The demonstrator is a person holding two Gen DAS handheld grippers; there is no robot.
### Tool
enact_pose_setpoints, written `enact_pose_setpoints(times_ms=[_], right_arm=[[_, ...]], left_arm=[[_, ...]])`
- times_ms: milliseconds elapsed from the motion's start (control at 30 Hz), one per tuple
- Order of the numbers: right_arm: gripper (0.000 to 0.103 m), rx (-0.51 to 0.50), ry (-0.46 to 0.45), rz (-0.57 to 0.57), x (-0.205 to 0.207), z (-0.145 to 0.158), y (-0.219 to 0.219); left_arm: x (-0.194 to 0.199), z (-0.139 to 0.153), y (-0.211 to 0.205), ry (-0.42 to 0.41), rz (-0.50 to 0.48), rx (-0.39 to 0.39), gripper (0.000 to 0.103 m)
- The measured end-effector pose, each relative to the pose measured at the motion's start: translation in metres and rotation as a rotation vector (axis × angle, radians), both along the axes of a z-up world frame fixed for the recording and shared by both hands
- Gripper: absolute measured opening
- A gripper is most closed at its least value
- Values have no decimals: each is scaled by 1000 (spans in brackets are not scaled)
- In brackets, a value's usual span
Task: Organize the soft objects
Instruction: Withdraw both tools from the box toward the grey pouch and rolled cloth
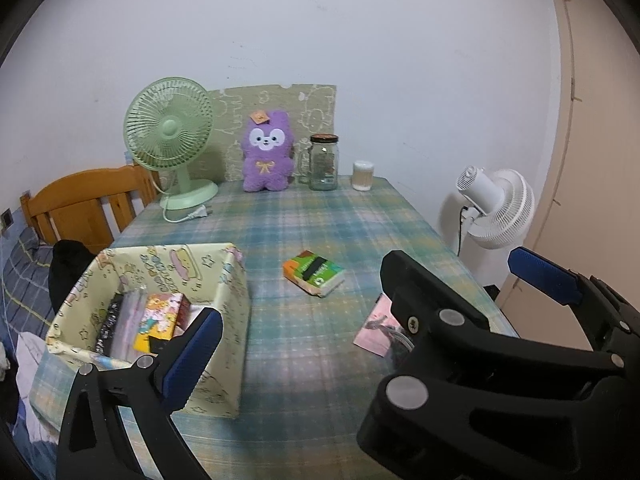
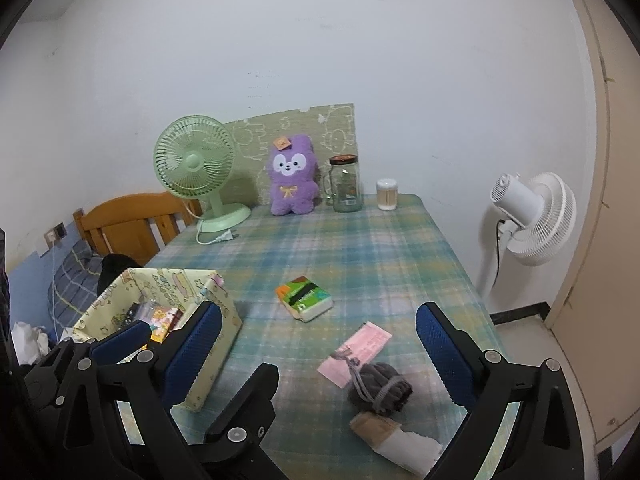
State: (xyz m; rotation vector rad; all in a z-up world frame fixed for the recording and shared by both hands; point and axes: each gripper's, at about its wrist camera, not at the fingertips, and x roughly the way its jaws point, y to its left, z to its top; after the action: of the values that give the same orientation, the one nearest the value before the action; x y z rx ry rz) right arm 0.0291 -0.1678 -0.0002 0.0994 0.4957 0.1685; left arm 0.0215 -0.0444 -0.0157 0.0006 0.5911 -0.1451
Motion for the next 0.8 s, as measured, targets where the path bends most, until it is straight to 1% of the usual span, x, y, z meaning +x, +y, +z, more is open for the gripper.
enact_pose_setpoints(times_ms=[300,400,800], right_arm=[[99,-2,45,-40,1,-30,-15],[99,1,68,-45,2,-40,-19],[99,15,107,-57,-1,-68,-36]], left_arm=[[3,-27,-19,31,-58,11,103],[4,-37,-23,49,-66,14,103],[1,-62,-42,101,-93,29,103]])
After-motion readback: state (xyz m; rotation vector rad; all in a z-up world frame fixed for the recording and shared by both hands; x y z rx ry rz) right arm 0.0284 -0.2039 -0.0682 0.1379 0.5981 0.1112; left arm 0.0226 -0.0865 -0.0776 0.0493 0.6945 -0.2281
